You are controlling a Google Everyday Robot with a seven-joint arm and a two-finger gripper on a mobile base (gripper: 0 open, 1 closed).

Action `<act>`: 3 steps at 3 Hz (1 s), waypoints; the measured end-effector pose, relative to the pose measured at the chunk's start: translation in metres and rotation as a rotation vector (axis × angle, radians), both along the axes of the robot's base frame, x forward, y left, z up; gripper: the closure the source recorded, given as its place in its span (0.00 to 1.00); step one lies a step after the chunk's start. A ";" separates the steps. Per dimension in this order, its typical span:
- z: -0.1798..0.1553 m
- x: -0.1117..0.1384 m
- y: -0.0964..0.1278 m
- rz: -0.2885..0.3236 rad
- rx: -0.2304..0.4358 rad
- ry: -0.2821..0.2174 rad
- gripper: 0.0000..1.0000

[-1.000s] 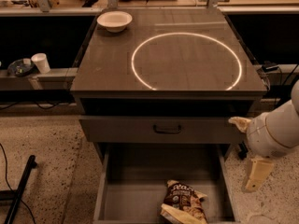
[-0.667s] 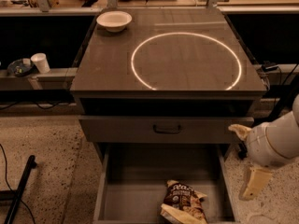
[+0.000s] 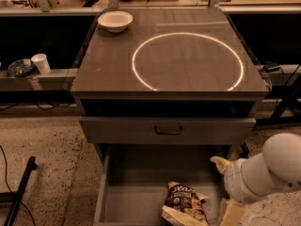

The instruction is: Pick brown chip bag from middle drawer and place on counter

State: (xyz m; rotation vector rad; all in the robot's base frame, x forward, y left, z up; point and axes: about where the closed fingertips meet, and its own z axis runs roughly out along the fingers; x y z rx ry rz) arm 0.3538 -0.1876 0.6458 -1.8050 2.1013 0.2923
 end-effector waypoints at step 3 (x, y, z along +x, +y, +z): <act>-0.093 -0.043 0.060 0.015 0.172 0.072 0.00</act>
Offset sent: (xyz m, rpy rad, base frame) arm -0.0568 0.0723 -0.0930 0.1788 0.1082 0.0508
